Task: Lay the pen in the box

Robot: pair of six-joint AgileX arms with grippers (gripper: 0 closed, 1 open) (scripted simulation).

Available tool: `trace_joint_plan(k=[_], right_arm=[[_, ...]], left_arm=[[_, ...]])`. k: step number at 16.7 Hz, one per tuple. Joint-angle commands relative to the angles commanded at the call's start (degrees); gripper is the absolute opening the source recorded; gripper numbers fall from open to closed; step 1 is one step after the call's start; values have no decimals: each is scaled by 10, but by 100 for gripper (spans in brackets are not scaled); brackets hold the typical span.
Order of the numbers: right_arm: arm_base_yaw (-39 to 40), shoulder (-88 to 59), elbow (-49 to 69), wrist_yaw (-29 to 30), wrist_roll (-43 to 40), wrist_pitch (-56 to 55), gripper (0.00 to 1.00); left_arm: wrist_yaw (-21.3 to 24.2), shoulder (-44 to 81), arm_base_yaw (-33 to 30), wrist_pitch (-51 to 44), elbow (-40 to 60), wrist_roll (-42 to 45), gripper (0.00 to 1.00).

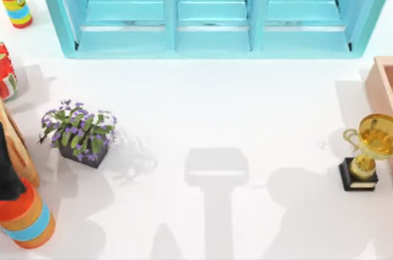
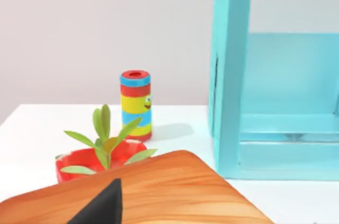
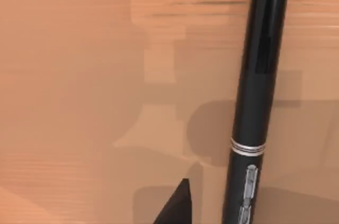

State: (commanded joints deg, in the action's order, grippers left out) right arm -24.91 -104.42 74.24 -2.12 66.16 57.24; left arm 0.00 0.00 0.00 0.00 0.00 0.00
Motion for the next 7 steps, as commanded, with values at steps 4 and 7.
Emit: trace_joint_plan(k=[4, 7], right_arm=[[0, 0, 0, 0, 0, 0, 100], [0, 0, 0, 0, 0, 0, 100]], left_arm=[[0, 0, 0, 0, 0, 0, 100], [0, 0, 0, 0, 0, 0, 100]])
